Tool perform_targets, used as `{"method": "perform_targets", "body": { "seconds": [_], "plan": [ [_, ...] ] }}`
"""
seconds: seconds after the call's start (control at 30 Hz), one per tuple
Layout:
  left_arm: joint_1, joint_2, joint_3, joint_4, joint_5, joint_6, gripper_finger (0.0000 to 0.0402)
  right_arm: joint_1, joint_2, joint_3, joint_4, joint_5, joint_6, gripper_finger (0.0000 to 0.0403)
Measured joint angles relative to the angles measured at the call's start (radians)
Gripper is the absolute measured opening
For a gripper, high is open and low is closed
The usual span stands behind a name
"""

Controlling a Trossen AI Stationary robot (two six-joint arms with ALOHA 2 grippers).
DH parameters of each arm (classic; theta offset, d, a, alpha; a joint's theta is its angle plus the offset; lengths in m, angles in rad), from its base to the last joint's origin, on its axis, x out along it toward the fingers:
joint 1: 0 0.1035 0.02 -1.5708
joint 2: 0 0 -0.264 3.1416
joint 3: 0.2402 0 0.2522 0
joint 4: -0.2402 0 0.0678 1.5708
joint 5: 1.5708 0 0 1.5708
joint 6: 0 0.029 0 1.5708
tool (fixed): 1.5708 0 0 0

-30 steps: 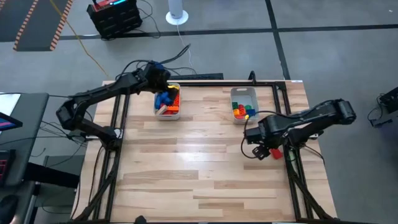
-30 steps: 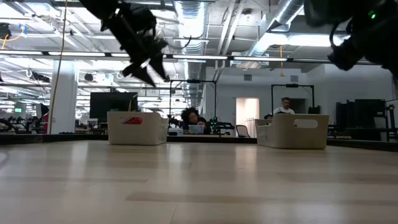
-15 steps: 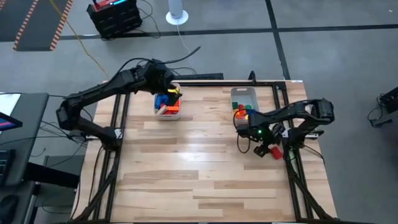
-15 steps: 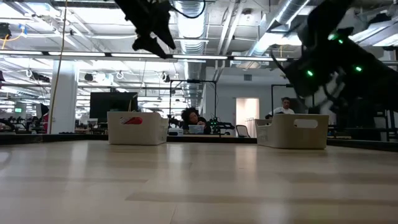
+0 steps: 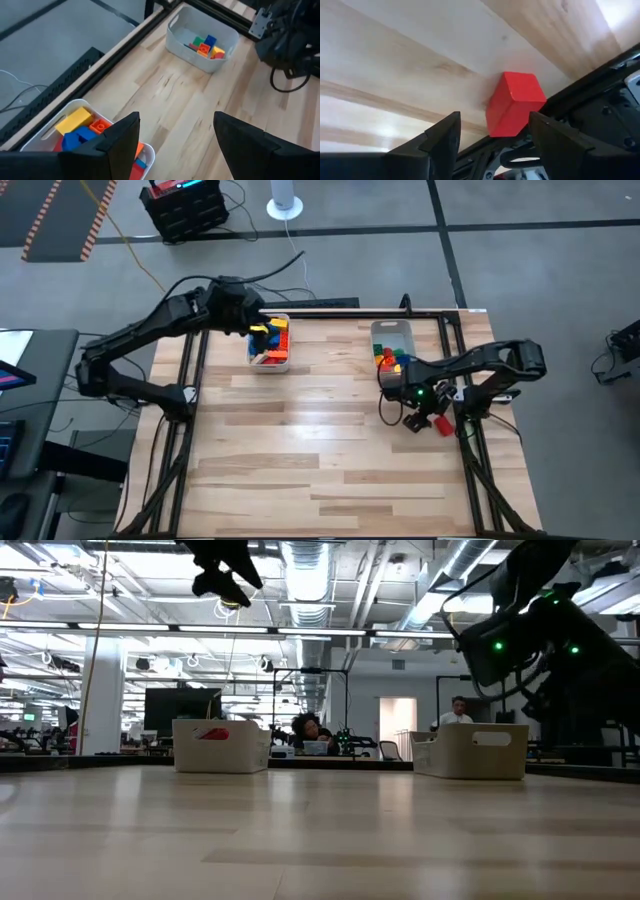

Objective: Sort blocks by size
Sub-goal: Put the red rectangle block into the white bin

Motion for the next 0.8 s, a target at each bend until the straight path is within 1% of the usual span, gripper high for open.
{"method": "perform_targets", "body": {
  "seconds": [0.3,0.37,0.5,0.63,0.7,0.73,0.8],
  "plan": [
    [-0.001,-0.046,0.000,-0.027,-0.007,-0.008,0.0247,0.112,0.068,-0.009,0.035,-0.037,0.078,0.0269],
    [-0.001,-0.053,0.000,-0.035,-0.007,-0.006,0.0247,0.128,0.069,-0.009,0.086,-0.065,0.100,0.0269],
    [-0.001,-0.062,0.000,-0.036,-0.007,-0.002,0.0247,0.159,0.067,-0.008,0.251,-0.111,0.163,0.0269],
    [-0.001,-0.061,0.000,-0.040,-0.007,0.008,0.0247,0.183,0.068,0.038,0.262,-0.121,0.213,0.0269],
    [-0.001,-0.062,0.000,-0.040,-0.007,0.009,0.0247,0.208,0.055,0.105,0.253,-0.108,0.219,0.0269],
    [-0.001,-0.061,0.000,-0.040,-0.007,0.011,0.0247,0.223,0.051,0.145,0.237,-0.074,0.230,0.0269],
    [-0.001,-0.061,0.000,-0.040,-0.008,0.024,0.0247,0.250,0.046,0.207,0.152,0.002,0.261,0.0269]
  ]
}}
